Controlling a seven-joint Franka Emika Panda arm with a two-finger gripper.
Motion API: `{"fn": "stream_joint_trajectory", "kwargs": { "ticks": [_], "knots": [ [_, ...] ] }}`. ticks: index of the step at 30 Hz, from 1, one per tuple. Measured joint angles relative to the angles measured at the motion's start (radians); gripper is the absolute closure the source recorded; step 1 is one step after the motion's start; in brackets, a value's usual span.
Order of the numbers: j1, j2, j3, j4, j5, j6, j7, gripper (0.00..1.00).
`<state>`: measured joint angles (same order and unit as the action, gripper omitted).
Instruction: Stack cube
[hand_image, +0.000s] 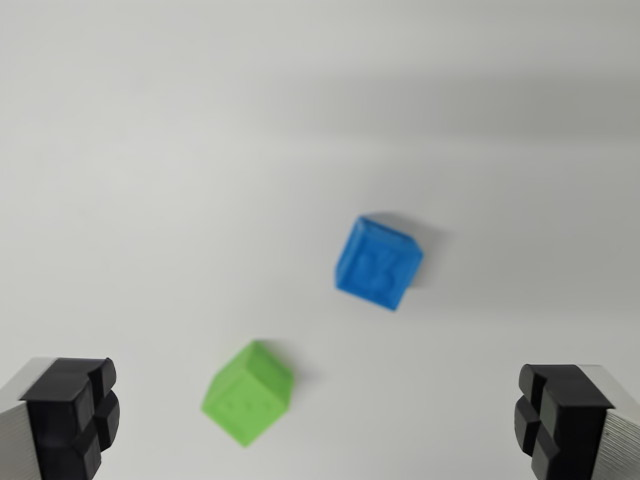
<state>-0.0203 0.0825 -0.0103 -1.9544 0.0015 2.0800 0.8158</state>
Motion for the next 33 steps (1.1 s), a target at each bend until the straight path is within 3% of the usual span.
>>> {"fn": "stream_joint_trajectory", "kwargs": {
  "ticks": [18,33],
  "knots": [
    [0.000,-0.001,0.000,-0.006,0.000,0.002,-0.002,0.00],
    [0.006,-0.021,0.001,-0.068,0.000,0.040,-0.048,0.00]
  ]
}}
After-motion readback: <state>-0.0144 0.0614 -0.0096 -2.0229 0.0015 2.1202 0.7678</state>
